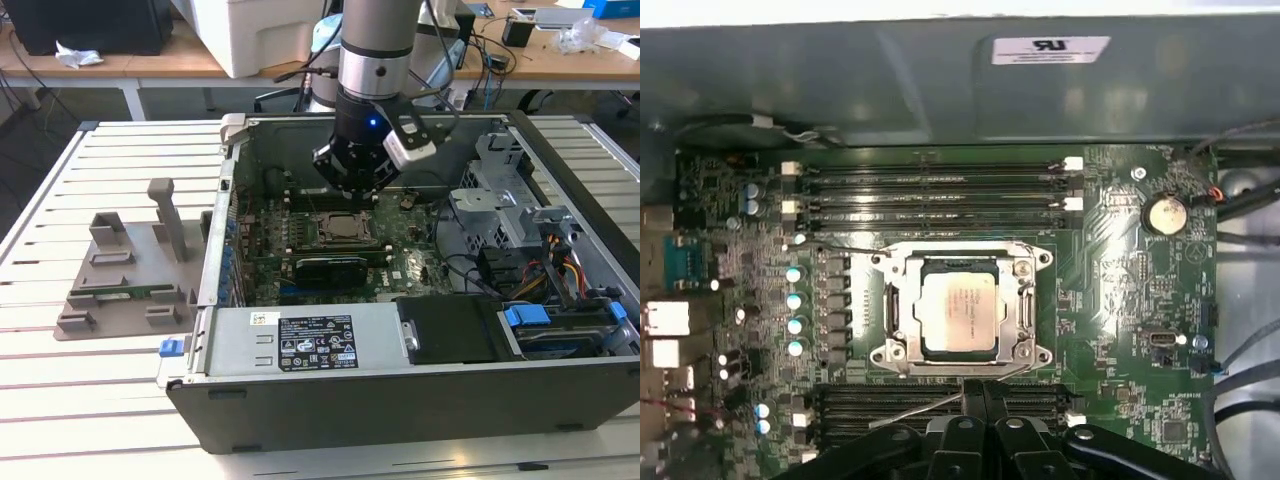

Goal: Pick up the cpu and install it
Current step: 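Install the first cpu locking lever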

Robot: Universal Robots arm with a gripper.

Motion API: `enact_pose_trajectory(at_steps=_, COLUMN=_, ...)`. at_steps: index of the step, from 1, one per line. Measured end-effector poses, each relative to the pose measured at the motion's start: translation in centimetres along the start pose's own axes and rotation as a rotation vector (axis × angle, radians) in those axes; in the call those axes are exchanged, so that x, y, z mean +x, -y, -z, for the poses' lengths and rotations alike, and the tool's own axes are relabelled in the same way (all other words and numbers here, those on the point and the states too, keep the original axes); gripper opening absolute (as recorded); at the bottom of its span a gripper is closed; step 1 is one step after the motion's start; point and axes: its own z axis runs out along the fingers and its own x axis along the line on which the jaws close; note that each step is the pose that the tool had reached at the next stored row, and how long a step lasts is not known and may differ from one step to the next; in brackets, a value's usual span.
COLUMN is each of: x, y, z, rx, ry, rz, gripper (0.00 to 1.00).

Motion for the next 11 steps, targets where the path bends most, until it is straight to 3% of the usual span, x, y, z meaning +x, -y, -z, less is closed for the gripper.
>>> enact_pose_trajectory(at_steps=11, x=0.0, y=0.0, z=0.0, rx=0.0038, ry=0.0051, rz=0.151, gripper=0.11)
